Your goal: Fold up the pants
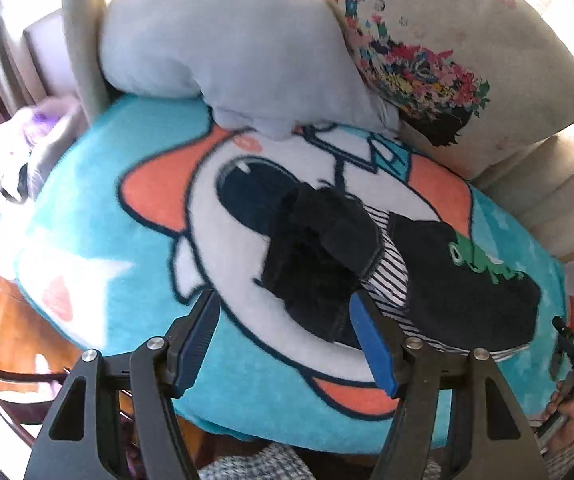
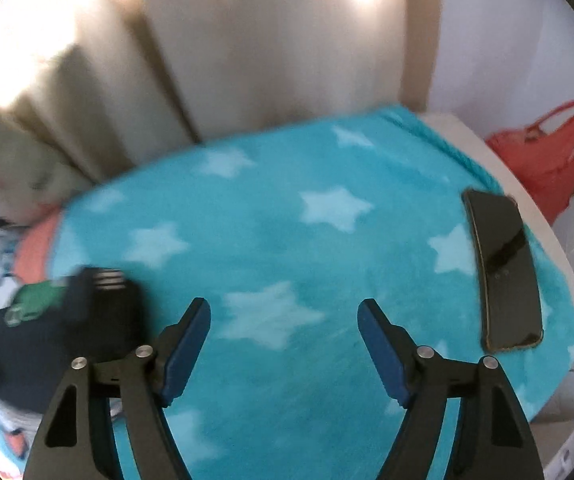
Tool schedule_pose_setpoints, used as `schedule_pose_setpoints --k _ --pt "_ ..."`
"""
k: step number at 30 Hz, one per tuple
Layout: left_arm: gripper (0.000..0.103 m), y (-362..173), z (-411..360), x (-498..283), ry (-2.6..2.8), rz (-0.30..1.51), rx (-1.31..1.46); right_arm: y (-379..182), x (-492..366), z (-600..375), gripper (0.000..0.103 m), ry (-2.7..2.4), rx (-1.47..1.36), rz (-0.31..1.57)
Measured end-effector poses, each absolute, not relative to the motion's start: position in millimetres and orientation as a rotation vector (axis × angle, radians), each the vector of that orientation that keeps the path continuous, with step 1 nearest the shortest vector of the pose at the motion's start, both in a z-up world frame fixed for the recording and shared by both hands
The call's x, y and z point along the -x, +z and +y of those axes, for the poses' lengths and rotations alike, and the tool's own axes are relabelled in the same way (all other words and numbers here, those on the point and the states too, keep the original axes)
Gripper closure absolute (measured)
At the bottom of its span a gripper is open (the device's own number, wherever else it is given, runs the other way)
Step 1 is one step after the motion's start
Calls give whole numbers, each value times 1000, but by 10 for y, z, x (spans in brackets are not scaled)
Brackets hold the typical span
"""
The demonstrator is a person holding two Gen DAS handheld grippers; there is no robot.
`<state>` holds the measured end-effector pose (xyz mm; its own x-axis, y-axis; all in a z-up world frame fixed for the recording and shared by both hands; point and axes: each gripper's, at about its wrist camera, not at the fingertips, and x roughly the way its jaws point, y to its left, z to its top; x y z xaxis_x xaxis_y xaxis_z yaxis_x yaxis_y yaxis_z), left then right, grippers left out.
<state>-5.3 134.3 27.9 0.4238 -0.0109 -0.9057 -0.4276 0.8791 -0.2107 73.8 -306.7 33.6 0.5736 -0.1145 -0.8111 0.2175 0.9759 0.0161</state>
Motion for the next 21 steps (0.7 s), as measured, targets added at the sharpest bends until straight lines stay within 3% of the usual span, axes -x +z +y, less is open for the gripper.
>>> schedule_pose_setpoints --k 6,17,18,20,21 --pt "36 -31 1152 -280 133 1194 534 581 -523 -2369 15 248 -420 928" --pt "37 -380 1146 -832 -13 1307 575 -166 -719 -1461 15 716 -1100 1141" --pt "40 -417 1134 -868 -27 1322 586 -137 -699 -1480 15 729 -1123 1150" --pt "75 -463 1120 -897 -58 1339 611 -193 -685 -1386 15 749 -1153 1182" --pt "82 -491 1117 -916 -79 1355 623 -243 -681 -1297 15 762 -1171 1204"
